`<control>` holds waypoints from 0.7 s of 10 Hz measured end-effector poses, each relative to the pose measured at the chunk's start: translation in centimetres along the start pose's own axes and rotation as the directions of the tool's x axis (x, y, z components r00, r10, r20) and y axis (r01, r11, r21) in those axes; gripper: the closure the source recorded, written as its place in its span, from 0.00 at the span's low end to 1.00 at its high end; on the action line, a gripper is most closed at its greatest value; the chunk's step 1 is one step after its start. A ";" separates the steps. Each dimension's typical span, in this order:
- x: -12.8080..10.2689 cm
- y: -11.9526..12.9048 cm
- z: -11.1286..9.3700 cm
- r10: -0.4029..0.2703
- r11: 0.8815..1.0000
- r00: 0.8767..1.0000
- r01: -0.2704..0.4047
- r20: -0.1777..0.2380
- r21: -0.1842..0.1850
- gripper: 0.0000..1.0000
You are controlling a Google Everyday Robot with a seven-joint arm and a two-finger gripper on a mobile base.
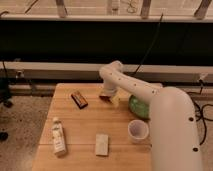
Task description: Drag the pepper across the table
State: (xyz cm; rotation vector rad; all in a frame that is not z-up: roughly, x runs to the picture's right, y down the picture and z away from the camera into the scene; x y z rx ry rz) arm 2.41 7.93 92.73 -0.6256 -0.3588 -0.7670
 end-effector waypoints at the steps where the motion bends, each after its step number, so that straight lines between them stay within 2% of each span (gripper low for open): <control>1: 0.1 0.1 0.0 0.002 1.000 1.000 -0.002 0.001 -0.002 0.20; 5: 0.4 -1.1 -0.1 0.031 0.999 0.999 -0.031 0.005 -0.024 0.20; 7: 0.6 -1.5 0.3 0.055 0.997 0.998 -0.055 0.010 -0.049 0.20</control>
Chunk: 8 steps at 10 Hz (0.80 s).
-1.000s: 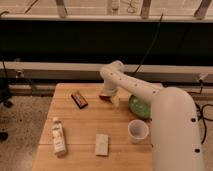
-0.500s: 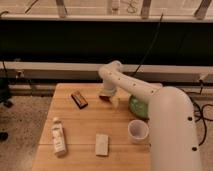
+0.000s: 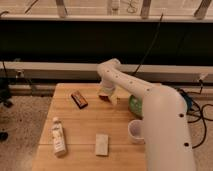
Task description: Drag the pepper across the table
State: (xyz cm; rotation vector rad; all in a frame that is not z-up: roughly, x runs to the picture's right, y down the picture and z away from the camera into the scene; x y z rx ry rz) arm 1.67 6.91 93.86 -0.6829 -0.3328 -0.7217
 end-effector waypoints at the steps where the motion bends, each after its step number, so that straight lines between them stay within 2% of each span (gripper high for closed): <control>1: -0.1 -0.2 0.2 0.008 1.000 1.000 -0.008 0.003 -0.009 0.20; 4: 0.0 -0.7 0.8 0.047 0.998 0.999 -0.047 0.012 -0.037 0.20; 5: -0.2 -0.8 1.0 0.058 0.998 0.998 -0.057 0.019 -0.040 0.25; 8: -0.3 -0.4 1.3 0.089 0.996 0.995 -0.087 0.042 -0.036 0.56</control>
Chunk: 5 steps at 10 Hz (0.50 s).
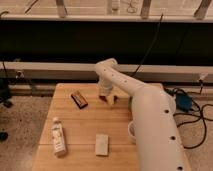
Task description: Drag the pepper across the table
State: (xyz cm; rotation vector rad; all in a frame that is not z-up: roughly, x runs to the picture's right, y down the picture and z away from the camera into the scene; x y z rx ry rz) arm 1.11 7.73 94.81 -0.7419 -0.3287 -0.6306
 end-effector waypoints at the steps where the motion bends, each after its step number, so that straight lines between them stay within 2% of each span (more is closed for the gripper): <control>1: 0.0 0.1 0.1 0.012 1.000 1.000 -0.012 0.008 0.015 0.65; 2: 0.0 0.2 0.1 0.028 0.999 0.999 -0.028 0.016 0.036 0.74; 4: 0.2 0.6 0.1 0.043 0.998 0.999 -0.044 0.025 0.054 0.95; 5: 0.0 0.6 0.1 0.044 0.997 0.998 -0.046 0.033 0.065 1.00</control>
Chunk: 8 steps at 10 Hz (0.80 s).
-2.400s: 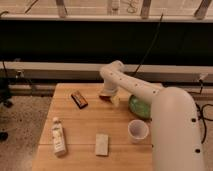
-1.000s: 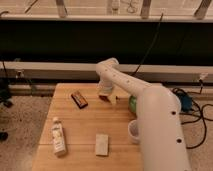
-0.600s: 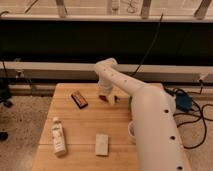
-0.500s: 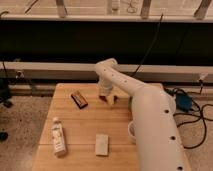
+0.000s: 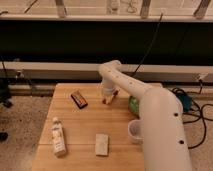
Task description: Drag the pepper across the table
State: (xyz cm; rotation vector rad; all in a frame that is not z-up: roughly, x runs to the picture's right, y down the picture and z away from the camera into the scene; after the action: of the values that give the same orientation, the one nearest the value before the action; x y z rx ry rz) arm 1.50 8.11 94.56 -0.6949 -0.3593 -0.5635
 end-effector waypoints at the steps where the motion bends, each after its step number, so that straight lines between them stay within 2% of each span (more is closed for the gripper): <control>1: 0.1 0.3 -0.1 -0.001 1.000 1.000 0.001 -0.002 -0.001 1.00; 3: -1.3 -0.3 -0.1 -0.034 0.999 0.999 0.034 -0.005 -0.018 1.00; 5: -0.7 0.5 -0.2 -0.030 0.999 0.999 0.030 -0.011 -0.022 1.00; 8: -1.0 0.3 -0.4 -0.046 0.999 0.999 0.046 -0.011 -0.011 1.00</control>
State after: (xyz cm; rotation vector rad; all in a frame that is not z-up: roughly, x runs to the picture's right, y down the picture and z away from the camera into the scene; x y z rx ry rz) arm 0.95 8.34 93.62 -0.6947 -0.3632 -0.6134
